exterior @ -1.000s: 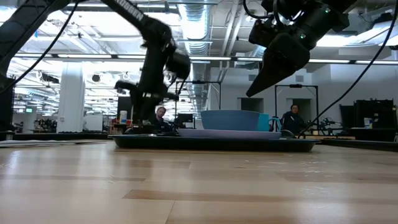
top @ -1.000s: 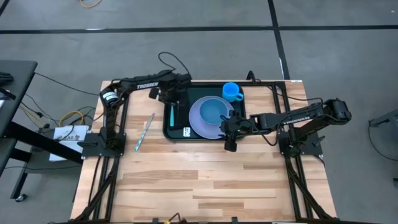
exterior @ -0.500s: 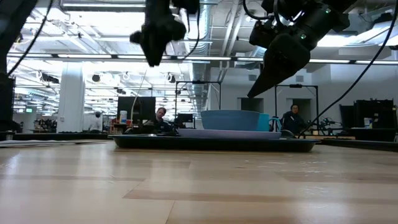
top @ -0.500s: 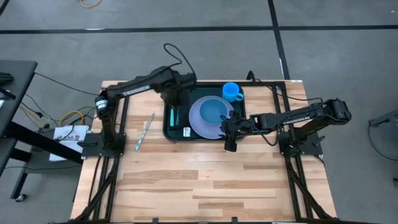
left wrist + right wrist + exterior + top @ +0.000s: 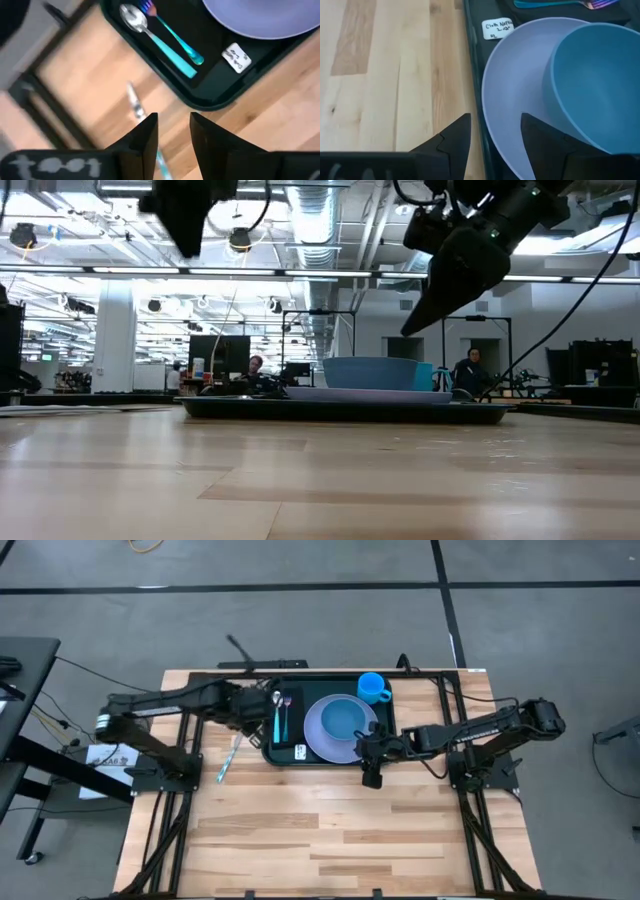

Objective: Set up tray
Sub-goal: Put the white-green table knife on top of the black table napkin to right side of the violet fork

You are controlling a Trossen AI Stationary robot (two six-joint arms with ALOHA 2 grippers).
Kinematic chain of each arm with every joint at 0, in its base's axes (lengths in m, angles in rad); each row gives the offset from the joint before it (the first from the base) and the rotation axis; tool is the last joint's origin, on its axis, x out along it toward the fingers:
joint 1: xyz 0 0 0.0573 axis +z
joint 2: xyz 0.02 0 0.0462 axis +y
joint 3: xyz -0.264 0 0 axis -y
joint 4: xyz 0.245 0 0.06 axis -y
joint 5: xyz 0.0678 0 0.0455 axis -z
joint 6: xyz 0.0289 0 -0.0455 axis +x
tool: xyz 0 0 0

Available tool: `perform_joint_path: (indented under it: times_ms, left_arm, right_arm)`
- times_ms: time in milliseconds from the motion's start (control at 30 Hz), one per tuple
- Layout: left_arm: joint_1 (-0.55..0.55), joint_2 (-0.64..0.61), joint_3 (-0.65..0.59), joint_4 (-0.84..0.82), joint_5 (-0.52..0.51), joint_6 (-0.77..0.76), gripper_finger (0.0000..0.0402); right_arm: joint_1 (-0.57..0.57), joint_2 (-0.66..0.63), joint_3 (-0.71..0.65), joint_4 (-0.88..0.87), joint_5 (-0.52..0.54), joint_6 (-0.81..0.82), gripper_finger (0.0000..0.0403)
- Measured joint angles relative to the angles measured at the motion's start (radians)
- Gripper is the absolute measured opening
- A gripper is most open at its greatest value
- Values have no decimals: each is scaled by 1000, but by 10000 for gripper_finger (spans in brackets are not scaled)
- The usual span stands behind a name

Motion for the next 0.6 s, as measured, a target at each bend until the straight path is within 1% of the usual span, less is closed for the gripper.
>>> perform_joint_path:
  times_ms: [133, 233, 333, 467, 600]
  left_arm:
    - [30, -114, -265, 237, 87, -3, 100]
    - [66, -167, -448, 351, 113, 5, 100]
    - [109, -192, -603, 423, 115, -17, 100]
    - [141, -196, -741, 480, 148, -42, 100]
    - [141, -196, -811, 522, 185, -48, 100]
  right_arm:
    - [4, 0, 0, 22, 1, -1, 164]
    - [4, 0, 0, 34, 1, -3, 164]
    - [4, 0, 0, 47, 1, -22, 164]
    - [4, 0, 0, 52, 1, -31, 164]
    - [3, 0, 0, 52, 1, -51, 164]
